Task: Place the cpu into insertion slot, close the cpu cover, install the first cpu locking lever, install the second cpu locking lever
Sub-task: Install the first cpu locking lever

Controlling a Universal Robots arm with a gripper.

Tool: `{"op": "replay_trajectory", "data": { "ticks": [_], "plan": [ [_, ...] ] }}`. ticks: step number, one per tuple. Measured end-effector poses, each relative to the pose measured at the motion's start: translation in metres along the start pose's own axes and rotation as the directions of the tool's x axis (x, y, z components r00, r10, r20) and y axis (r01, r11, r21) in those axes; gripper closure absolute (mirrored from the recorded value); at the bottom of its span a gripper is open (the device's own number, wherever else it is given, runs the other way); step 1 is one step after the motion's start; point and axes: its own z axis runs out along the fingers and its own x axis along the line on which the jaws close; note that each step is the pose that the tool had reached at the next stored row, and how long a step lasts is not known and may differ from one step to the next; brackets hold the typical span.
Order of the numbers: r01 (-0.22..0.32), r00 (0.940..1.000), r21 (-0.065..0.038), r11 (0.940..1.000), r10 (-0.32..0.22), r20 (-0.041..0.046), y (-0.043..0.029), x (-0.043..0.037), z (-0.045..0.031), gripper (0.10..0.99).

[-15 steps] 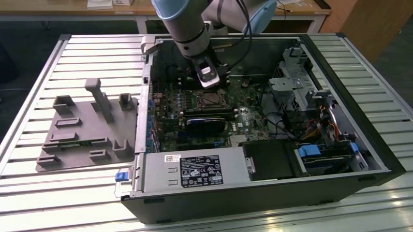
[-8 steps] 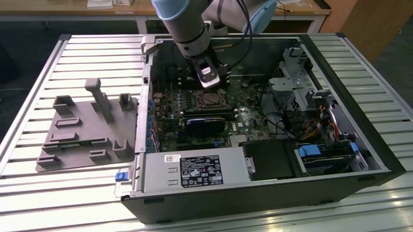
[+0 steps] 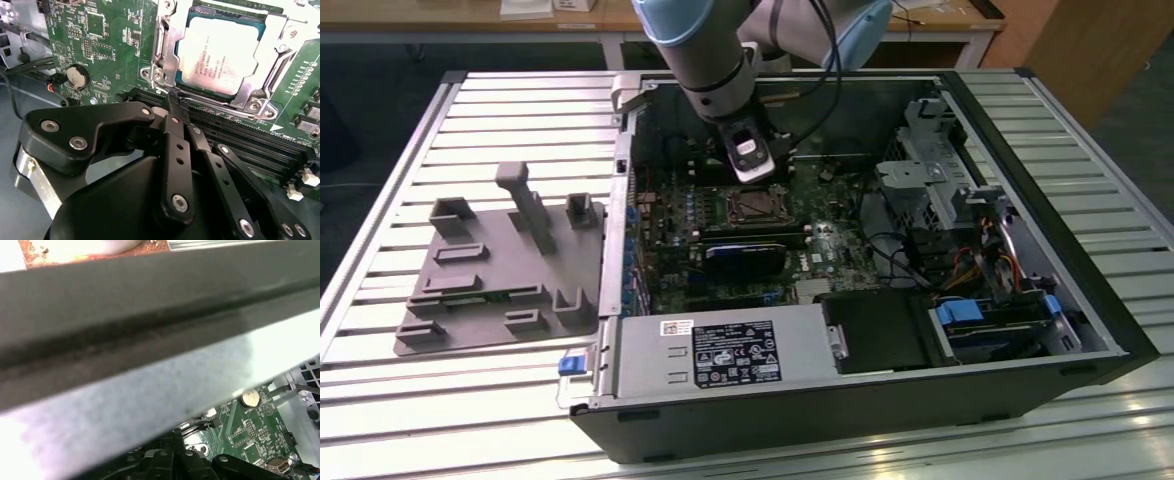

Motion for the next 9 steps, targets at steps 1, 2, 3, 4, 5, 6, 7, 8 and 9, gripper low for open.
{"op": "replay_trajectory", "data": {
  "ticks": [1, 2, 3, 4, 5, 6, 7, 8, 9],
  "plan": [
    [-0.001, 1.0000, -0.002, 1.0000, 0.001, -0.0006, -0.0002, -0.0001, 0.0000, 0.984],
    [-0.001, 1.0000, -0.003, 1.0000, 0.001, -0.0012, -0.0005, -0.0001, 0.0001, 0.984],
    [-0.002, 1.0000, -0.005, 1.0000, 0.002, -0.0017, -0.0008, -0.0002, 0.0001, 0.984],
    [-0.002, 1.0000, -0.006, 1.0000, 0.002, -0.0021, -0.0011, -0.0003, 0.0002, 0.984],
    [-0.002, 1.0000, -0.006, 1.0000, 0.002, -0.0023, -0.0014, -0.0004, 0.0003, 0.984],
    [-0.002, 1.0000, -0.007, 1.0000, 0.002, -0.0025, -0.0018, -0.0005, 0.0004, 0.984],
    [-0.002, 1.0000, -0.007, 1.0000, 0.002, -0.0026, -0.0021, -0.0005, 0.0005, 0.984],
    [-0.002, 1.0000, -0.007, 1.0000, 0.002, -0.0026, -0.0025, -0.0006, 0.0007, 0.984],
    [-0.002, 1.0000, -0.007, 1.0000, 0.002, -0.0026, -0.0028, -0.0007, 0.0007, 0.984]
  ]
}}
